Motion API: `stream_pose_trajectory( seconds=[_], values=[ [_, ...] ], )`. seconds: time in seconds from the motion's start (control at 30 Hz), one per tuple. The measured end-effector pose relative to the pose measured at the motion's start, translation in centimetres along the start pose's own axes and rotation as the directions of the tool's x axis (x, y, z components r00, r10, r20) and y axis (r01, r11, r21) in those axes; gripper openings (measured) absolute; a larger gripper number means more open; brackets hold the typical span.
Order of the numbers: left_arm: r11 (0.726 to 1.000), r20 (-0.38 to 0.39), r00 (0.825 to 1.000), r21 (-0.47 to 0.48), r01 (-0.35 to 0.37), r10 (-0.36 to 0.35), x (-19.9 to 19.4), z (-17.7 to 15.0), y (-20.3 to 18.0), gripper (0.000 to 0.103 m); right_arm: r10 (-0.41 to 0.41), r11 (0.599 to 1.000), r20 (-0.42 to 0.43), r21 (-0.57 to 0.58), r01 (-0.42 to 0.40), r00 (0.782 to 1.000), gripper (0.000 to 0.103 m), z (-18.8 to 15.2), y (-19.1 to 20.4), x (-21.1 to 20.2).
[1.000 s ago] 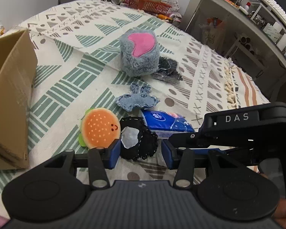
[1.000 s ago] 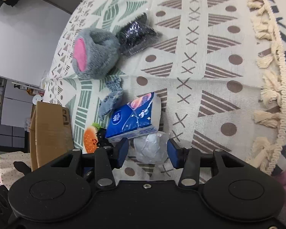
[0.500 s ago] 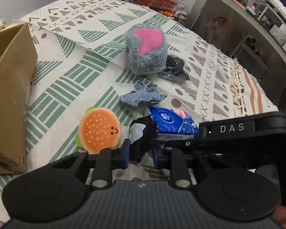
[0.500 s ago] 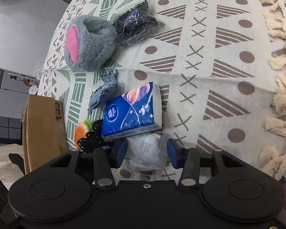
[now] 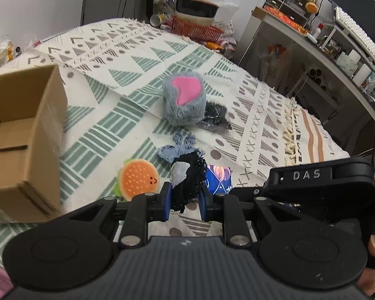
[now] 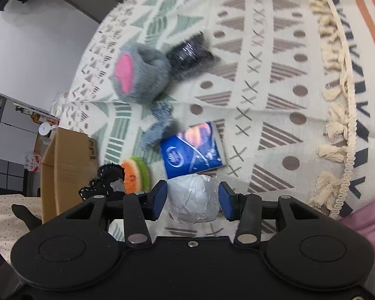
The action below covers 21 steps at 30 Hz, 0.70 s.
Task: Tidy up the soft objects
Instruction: 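Grasp the black fuzzy item with the left tool while the right tool grasps the white plastic-bag ball, then carry both held items over the cardboard box and open both tools to drop them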
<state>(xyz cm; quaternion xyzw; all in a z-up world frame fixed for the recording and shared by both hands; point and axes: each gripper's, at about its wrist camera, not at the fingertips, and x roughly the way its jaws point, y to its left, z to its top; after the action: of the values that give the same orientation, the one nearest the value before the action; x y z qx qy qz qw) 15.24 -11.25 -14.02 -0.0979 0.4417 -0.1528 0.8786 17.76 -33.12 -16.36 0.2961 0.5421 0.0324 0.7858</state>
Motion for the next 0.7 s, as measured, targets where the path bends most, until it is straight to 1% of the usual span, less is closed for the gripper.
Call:
stream_pose_trajectory(
  seconds=[0.17, 0.4, 0.53, 0.7],
  values=[
    [1.0, 0.027, 1.0, 0.005, -0.008, 0.008, -2.1, 0.5, 0.5, 0.021, 0.012, 0.998, 0.077, -0.061, -0.008, 0.997, 0.044, -0.1, 2.4, -2.2],
    [1.0, 0.085, 0.996, -0.015, -0.013, 0.014, -5.0, 1.5, 1.6, 0.021, 0.05, 0.992, 0.148, -0.125, -0.032, 0.988, 0.044, -0.1, 5.2, -4.1],
    [0.999, 0.11, 0.994, -0.028, -0.02, 0.023, -6.3, 2.1, 2.6, 0.021, 0.081, 0.986, 0.177, -0.158, -0.053, 0.981, 0.044, -0.3, 6.9, -4.9],
    [0.998, 0.134, 0.99, -0.053, -0.032, 0.039, -7.4, 2.5, 3.9, 0.021, 0.109, 0.979, 0.19, -0.193, -0.072, 0.976, 0.044, -0.5, 9.0, -5.4]
  ],
)
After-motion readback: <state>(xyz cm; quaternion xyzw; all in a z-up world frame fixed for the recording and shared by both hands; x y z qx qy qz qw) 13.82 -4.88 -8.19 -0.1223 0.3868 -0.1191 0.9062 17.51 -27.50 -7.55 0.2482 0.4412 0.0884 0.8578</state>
